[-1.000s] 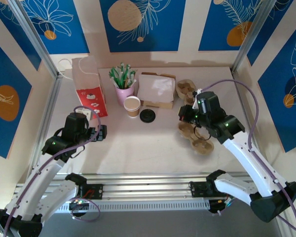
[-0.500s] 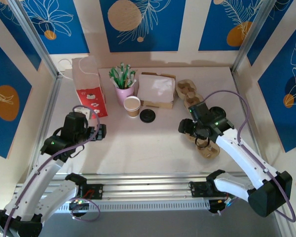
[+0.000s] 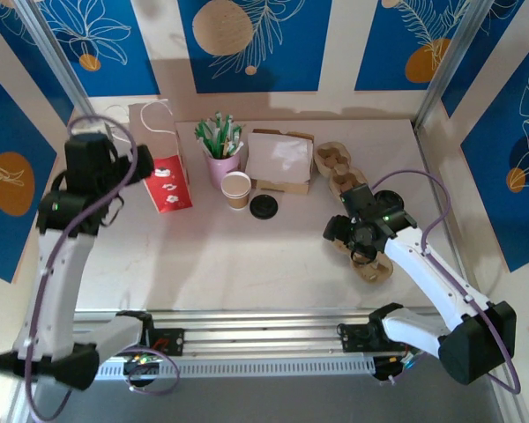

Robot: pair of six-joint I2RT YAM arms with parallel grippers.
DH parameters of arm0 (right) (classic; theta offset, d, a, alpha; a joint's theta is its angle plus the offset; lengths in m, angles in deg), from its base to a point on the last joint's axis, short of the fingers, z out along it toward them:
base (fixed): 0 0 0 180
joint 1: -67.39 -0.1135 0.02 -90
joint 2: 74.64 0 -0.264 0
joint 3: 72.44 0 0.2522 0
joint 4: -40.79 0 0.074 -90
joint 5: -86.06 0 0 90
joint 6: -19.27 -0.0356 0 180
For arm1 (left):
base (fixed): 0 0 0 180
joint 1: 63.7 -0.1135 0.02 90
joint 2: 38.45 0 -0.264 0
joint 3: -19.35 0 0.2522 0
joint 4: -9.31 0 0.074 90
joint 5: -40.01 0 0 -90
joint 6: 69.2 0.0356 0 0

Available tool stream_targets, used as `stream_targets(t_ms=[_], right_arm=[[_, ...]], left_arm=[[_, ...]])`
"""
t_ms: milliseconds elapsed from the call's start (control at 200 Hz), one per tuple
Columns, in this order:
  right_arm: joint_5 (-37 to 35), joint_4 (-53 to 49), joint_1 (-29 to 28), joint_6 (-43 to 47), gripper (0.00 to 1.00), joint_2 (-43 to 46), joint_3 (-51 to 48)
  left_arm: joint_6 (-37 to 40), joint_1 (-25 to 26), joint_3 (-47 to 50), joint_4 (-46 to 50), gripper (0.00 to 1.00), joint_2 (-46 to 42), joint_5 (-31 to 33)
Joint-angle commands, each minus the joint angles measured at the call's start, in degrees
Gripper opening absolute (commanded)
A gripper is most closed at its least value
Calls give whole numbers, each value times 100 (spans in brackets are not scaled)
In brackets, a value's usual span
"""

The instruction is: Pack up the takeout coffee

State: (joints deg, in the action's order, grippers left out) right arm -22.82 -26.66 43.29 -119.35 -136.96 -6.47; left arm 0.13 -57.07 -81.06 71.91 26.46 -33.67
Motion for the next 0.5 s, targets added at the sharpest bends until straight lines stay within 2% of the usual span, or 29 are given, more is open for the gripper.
stream_targets(t_ms=[0,160,495], right_arm=[[-242,-221,-168,-38,82,156,152],[-297,-307,-234,125,83,388,143],[-332,-311,-311,427,86,729,79]], left_arm=[[31,-347,-715,312,100,795,-180],[-44,-770,-1598,644,100,1883,-460],[-377,-1432,-2494,539,96,2803,-1025]])
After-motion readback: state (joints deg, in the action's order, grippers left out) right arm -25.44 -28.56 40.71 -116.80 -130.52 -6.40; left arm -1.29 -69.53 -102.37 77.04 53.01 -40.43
